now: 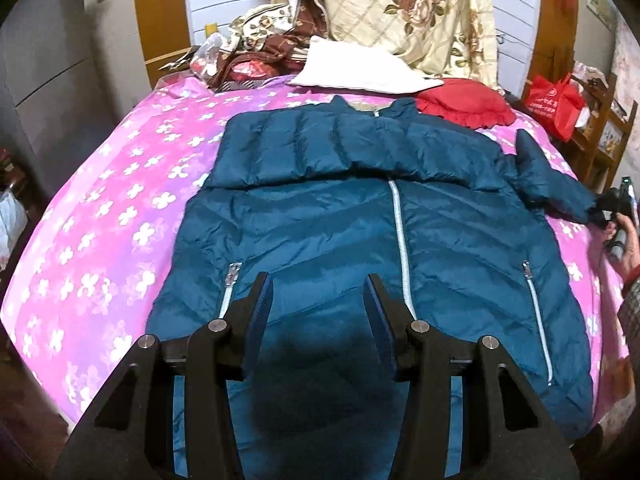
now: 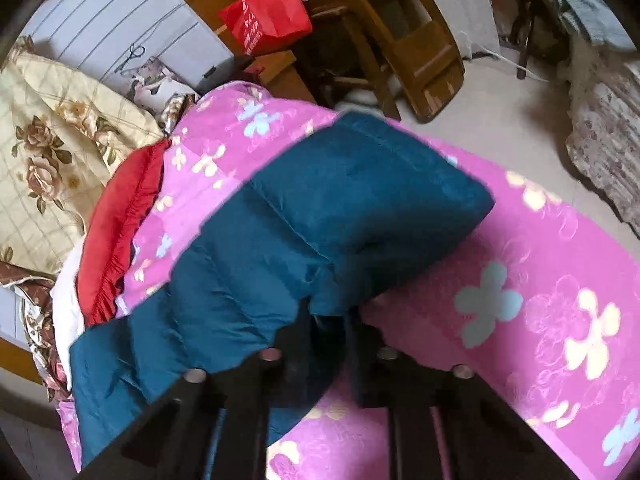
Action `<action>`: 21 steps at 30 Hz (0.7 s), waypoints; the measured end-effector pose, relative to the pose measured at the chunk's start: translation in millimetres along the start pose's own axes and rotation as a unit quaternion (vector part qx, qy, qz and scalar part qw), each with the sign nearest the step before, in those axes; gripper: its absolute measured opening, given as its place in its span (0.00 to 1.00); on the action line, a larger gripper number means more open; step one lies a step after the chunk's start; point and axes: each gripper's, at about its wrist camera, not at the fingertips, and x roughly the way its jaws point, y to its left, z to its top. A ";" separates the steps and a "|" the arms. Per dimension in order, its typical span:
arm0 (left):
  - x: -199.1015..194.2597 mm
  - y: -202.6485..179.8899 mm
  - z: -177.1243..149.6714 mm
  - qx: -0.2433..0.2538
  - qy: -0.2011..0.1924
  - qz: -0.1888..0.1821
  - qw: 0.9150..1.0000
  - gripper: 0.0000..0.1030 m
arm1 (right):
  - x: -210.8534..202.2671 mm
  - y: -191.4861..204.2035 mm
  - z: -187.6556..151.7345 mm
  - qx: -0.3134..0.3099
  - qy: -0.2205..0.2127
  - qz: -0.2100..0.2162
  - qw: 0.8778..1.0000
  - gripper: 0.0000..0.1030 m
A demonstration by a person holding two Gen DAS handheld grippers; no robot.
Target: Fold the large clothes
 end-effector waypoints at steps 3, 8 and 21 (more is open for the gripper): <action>-3.3 11.1 -0.4 -0.015 -0.006 -0.003 1.000 0.45 | -31.3 20.4 4.2 -0.044 -0.037 -0.020 0.998 0.08; -16.6 26.2 -6.8 -0.029 -0.020 -0.010 0.999 0.45 | -105.9 84.0 -3.2 -0.127 -0.095 -0.010 0.987 0.06; -57.6 85.8 -28.6 -0.068 -0.069 0.021 0.995 0.45 | -259.9 348.3 -174.6 -0.376 -0.118 0.158 0.906 0.06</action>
